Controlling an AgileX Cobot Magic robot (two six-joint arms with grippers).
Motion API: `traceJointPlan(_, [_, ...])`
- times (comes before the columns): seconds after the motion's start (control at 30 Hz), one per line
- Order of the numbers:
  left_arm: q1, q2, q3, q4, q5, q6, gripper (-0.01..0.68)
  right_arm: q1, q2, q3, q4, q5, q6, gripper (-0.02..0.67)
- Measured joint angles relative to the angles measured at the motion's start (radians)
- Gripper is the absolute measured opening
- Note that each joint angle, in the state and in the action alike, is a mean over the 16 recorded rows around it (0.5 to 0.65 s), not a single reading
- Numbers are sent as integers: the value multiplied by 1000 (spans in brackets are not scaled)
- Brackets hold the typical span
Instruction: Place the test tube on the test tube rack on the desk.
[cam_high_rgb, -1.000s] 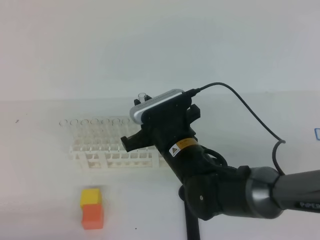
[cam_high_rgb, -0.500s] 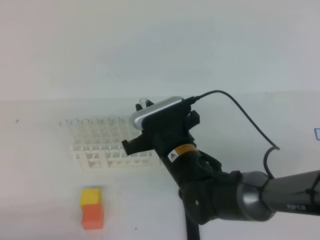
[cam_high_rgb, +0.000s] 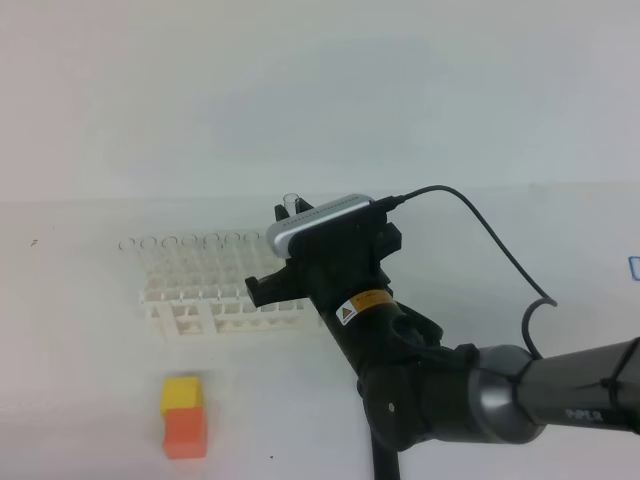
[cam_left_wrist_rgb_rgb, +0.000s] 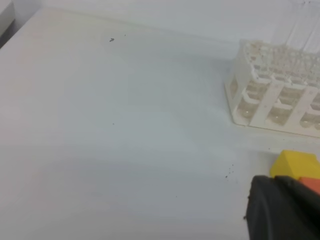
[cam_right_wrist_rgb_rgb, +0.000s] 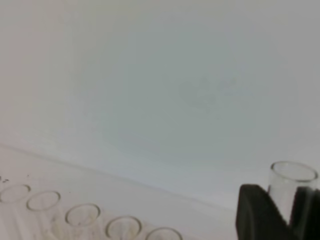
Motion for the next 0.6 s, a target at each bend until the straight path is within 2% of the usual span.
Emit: traceJointPlan(0.6, [0, 1, 0, 0, 0, 0, -1, 9, 8, -1, 55, -35, 0, 125])
